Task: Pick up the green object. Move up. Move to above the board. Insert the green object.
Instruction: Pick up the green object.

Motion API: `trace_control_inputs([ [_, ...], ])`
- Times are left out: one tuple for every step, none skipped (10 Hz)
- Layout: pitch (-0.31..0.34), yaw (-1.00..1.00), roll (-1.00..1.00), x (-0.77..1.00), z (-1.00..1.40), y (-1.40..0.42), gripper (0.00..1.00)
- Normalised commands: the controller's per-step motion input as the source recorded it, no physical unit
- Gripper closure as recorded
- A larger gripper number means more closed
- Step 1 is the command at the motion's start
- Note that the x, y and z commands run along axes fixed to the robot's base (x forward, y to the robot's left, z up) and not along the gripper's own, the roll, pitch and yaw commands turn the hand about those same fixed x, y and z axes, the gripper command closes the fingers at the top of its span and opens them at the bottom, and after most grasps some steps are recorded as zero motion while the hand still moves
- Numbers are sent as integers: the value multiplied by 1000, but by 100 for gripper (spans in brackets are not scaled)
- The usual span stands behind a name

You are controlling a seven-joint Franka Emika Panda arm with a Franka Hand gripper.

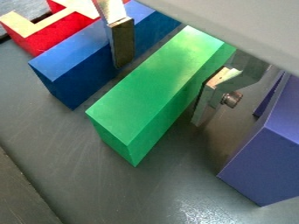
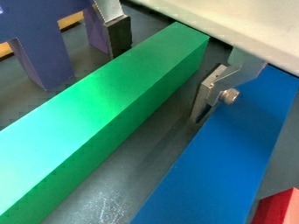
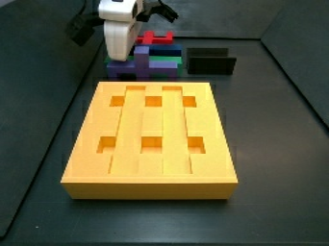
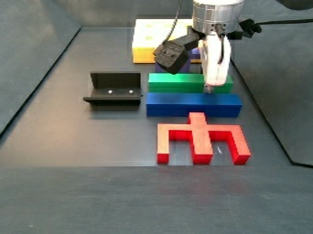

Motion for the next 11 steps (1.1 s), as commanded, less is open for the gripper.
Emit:
trace_control_inputs([
  [0, 0, 0, 0, 0, 0, 0],
  [0, 0, 0, 0, 0, 0, 100],
  [0, 0, 0, 0, 0, 0, 100],
  [0, 0, 0, 0, 0, 0, 100],
  [0, 0, 0, 0, 0, 0, 100],
  [0, 0, 0, 0, 0, 0, 100],
  [0, 0, 0, 0, 0, 0, 100],
  [0, 0, 0, 0, 0, 0, 100],
  [0, 0, 0, 0, 0, 0, 100],
  [0, 0, 0, 0, 0, 0, 100],
  [0, 0, 0, 0, 0, 0, 100],
])
